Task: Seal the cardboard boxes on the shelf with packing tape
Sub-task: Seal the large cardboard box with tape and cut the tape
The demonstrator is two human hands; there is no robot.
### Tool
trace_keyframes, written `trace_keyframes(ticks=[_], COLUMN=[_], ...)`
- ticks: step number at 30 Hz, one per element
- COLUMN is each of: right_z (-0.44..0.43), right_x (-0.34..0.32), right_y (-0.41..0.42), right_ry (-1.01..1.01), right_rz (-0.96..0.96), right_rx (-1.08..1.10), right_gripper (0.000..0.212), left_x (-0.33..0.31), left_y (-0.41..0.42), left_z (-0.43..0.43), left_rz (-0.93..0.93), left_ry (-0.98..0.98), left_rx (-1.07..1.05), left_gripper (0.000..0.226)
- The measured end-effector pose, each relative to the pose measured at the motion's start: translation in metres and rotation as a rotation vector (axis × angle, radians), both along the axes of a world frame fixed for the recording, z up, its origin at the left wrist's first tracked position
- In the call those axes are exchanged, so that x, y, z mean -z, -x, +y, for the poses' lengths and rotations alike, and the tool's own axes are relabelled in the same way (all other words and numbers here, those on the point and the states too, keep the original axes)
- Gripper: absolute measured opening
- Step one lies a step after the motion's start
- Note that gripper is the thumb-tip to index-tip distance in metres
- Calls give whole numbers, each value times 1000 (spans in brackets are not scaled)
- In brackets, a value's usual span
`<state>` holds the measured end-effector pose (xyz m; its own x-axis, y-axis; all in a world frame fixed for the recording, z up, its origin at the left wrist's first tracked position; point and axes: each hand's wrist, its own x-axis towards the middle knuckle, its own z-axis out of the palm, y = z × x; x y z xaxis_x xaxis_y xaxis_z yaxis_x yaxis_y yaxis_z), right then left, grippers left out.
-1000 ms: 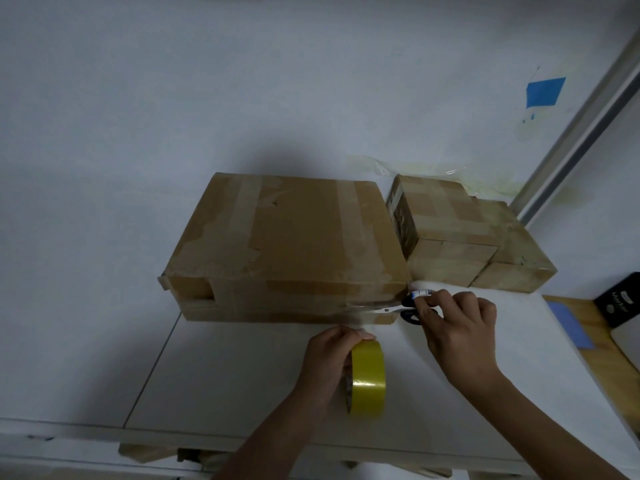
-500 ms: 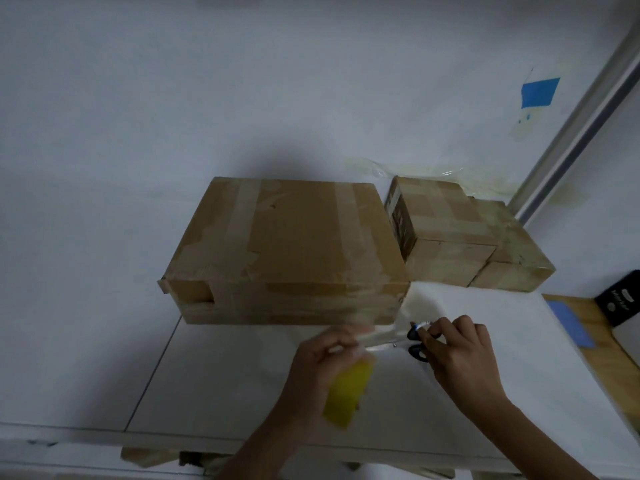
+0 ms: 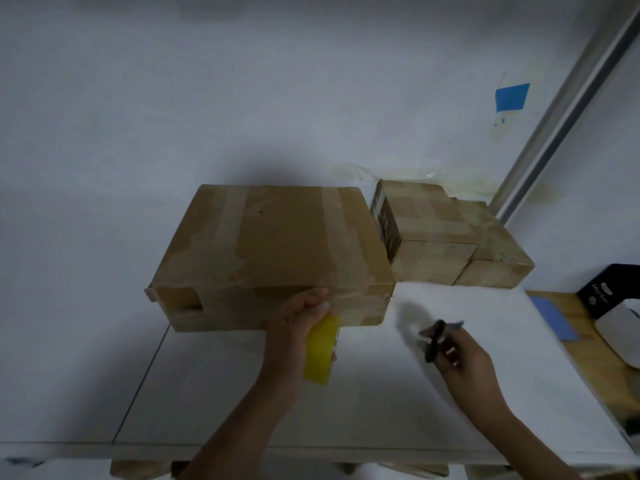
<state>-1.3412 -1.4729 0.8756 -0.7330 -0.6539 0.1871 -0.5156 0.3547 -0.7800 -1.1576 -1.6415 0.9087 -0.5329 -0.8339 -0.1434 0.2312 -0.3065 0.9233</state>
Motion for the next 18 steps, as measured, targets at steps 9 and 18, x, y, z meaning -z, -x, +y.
trace_keyframes(ticks=[9, 18], right_z=[-65, -101], right_x=[-39, -42], right_y=[-36, -44], right_ry=[290, 182], right_rz=[-340, -337], right_rx=[-39, 204], right_gripper=[24, 39], left_x=[-2, 4], left_y=[2, 1], left_z=[5, -1], left_rz=[-63, -116], left_ry=[-29, 53], left_rx=[57, 72], left_gripper=[24, 3])
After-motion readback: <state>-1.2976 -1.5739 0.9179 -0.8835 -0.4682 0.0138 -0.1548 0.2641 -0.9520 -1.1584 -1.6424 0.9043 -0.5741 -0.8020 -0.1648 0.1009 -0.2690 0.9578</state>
